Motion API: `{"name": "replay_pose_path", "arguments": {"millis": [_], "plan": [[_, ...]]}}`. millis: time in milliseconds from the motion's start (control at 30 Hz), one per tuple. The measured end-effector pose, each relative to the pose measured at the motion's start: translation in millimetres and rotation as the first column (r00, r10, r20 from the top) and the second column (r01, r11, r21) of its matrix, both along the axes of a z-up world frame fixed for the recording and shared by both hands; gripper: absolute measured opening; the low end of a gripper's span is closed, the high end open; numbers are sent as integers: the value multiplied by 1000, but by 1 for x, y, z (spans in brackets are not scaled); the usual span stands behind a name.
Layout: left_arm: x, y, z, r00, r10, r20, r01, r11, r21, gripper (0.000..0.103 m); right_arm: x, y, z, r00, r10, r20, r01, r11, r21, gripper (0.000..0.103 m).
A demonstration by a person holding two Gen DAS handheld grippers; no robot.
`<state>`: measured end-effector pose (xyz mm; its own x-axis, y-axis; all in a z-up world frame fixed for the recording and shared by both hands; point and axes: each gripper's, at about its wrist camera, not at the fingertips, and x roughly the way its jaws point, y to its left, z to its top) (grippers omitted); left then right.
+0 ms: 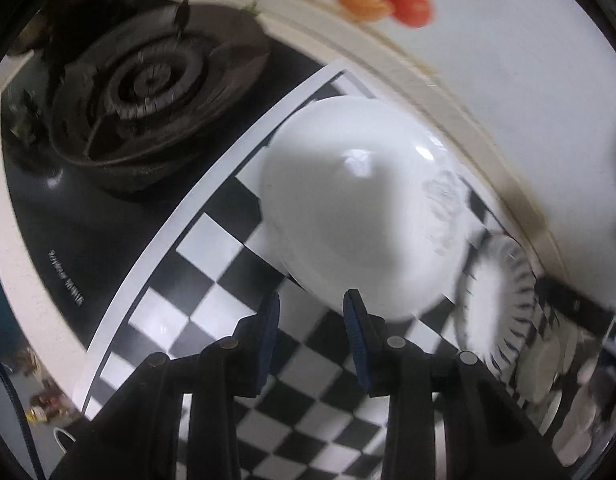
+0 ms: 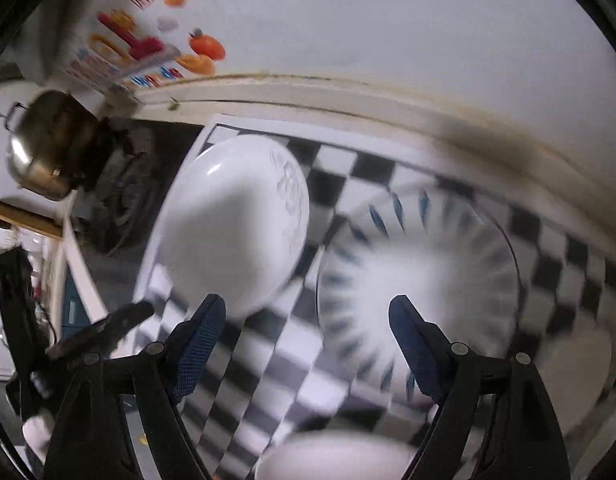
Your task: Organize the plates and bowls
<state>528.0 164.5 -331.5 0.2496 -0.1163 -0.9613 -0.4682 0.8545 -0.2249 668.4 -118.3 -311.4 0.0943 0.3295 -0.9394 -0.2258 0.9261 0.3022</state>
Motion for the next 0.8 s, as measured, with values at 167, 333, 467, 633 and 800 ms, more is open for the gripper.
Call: {"name": "replay_pose_path", "arguments": {"millis": [167, 333, 467, 633, 800], "plan": [[22, 16, -34, 999, 4, -44, -6, 999, -43, 31, 55, 38, -46, 996, 61, -60, -65, 995, -76, 81], [43, 20, -61, 997, -24, -79, 19, 998, -61, 31, 90, 62, -86, 988, 95, -126, -106, 991, -86, 68], [54, 20, -63, 996, -50, -71, 46, 998, -51, 30, 104, 70, -100, 979, 110, -171, -116, 993, -22, 56], [64, 20, -63, 996, -67, -62, 66, 998, -17, 30, 105, 81, -105, 972, 164, -169, -178, 982, -69, 41], [64, 22, -63, 996, -69, -59, 68, 997, -28, 28, 98, 80, -106, 972, 168, -166, -186, 978, -98, 29]]}}
